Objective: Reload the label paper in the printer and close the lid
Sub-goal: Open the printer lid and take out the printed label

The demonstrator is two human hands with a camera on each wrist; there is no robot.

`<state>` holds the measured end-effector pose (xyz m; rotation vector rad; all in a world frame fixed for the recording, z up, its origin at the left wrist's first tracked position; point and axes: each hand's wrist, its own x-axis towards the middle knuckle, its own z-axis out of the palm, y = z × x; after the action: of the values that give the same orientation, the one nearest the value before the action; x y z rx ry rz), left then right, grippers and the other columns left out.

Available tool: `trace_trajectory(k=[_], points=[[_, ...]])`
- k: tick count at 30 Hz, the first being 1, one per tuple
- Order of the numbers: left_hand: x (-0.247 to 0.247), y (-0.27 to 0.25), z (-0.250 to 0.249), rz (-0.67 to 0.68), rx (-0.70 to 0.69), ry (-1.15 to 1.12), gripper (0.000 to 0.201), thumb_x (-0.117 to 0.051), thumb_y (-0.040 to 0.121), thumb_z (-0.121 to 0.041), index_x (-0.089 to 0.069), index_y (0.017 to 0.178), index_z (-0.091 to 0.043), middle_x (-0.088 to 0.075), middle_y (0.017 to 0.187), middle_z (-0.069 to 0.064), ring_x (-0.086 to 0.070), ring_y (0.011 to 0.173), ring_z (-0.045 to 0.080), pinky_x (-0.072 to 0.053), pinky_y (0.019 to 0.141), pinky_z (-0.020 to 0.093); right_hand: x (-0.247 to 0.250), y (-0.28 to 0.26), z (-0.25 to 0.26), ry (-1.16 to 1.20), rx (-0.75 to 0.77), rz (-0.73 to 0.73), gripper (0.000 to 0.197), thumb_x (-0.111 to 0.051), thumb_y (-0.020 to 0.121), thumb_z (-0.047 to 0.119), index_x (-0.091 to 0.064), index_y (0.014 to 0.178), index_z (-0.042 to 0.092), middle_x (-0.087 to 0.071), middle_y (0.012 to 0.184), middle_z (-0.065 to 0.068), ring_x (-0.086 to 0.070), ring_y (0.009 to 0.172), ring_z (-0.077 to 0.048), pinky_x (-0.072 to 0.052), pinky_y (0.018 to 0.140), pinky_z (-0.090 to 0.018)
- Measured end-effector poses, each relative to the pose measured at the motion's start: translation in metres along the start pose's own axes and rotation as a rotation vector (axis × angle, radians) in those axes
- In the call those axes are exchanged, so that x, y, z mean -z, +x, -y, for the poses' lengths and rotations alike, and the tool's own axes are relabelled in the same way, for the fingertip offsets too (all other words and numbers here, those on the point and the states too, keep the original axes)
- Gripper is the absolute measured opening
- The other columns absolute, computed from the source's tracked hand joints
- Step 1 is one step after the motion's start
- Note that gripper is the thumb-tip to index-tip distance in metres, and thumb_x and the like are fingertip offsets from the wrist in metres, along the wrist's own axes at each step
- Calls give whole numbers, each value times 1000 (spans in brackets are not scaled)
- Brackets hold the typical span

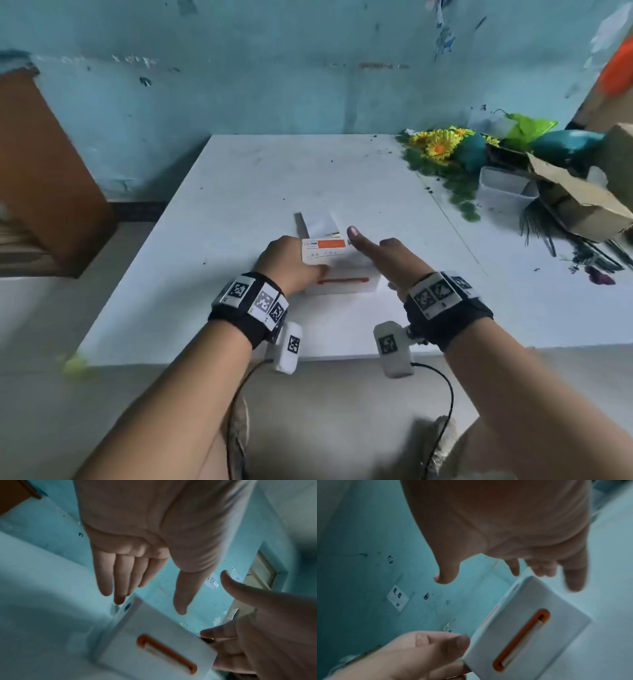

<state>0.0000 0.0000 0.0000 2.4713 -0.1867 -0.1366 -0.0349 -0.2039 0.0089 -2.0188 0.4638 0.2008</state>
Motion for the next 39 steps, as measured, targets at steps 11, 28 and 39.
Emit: trace_trajectory(k=[11,28,39], points=[[-23,57,45,-133,100,-268,34,-102,63,-32,-83,86,-17,-82,85,-5,-78,83,12,-62,81,31,19,59,-45,218,74,-120,57,-94,80,0,-67,130,-1,-77,104,-13,-78,93,-29,-64,98,-43],[-27,67,45,-75,82,-255,19,-97,75,-17,-83,89,-16,-84,90,2,-80,90,20,-63,92,35,18,78,-53,-118,178,-178,16,-93,84,16,-82,90,8,-84,88,-11,-84,82,-30,-66,94,-55],[-33,76,52,-67,21,-275,34,-85,85,-41,-72,93,-11,-77,87,2,-75,86,28,-61,87,39,11,68,-39,71,100,-146,18,-73,103,15,-62,114,7,-73,118,-26,-79,105,-42,-69,83,-55]])
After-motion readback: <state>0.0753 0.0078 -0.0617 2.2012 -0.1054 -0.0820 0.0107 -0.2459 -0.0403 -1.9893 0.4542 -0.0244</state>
